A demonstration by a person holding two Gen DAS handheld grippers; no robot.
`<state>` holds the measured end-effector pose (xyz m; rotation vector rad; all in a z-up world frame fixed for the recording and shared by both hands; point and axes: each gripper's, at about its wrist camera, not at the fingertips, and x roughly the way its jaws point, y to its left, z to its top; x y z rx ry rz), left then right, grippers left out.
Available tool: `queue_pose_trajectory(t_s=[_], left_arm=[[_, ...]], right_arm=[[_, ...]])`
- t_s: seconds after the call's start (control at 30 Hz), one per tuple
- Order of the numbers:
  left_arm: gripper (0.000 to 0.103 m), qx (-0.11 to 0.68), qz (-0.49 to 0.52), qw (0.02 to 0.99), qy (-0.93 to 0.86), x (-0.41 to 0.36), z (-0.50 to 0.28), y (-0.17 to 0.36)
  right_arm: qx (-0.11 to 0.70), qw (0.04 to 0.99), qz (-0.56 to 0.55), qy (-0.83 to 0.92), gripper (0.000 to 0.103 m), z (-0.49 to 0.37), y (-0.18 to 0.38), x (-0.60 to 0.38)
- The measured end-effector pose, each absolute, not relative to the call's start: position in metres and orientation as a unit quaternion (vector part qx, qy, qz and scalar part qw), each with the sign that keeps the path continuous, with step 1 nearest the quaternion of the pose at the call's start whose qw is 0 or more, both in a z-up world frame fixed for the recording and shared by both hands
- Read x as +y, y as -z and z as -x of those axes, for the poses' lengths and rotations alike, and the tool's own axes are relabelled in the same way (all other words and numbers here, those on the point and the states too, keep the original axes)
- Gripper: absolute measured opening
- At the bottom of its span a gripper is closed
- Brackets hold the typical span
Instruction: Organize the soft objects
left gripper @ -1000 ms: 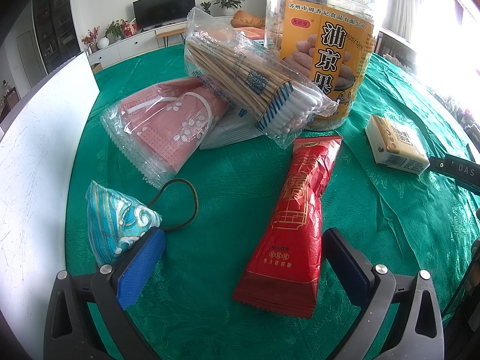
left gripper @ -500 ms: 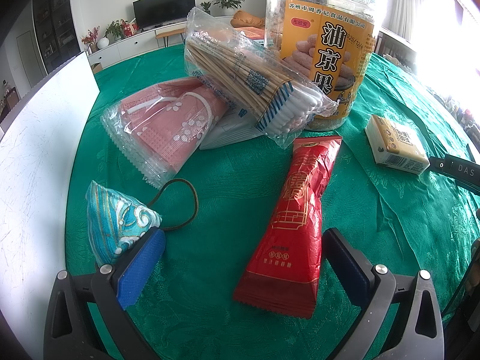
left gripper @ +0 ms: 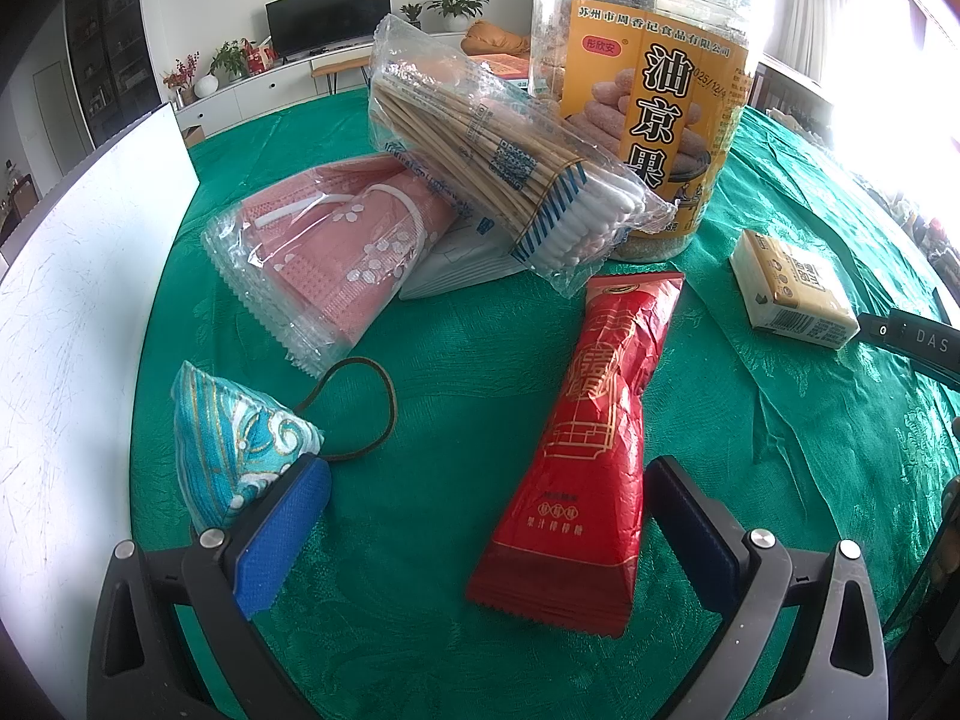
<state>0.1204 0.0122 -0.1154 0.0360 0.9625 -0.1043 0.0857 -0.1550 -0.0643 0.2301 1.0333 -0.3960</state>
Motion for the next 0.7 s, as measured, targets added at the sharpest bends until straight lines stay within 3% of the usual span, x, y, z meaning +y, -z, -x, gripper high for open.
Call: queue_pose_trajectory(t_s=[0.7], left_arm=[[0.103, 0.463, -0.017, 0.885, 0.05, 0.0126, -0.1195, 0.1156]], right_arm=[[0.49, 0.845, -0.107, 0.187, 0.089, -0.0865, 0.0642, -0.1548]])
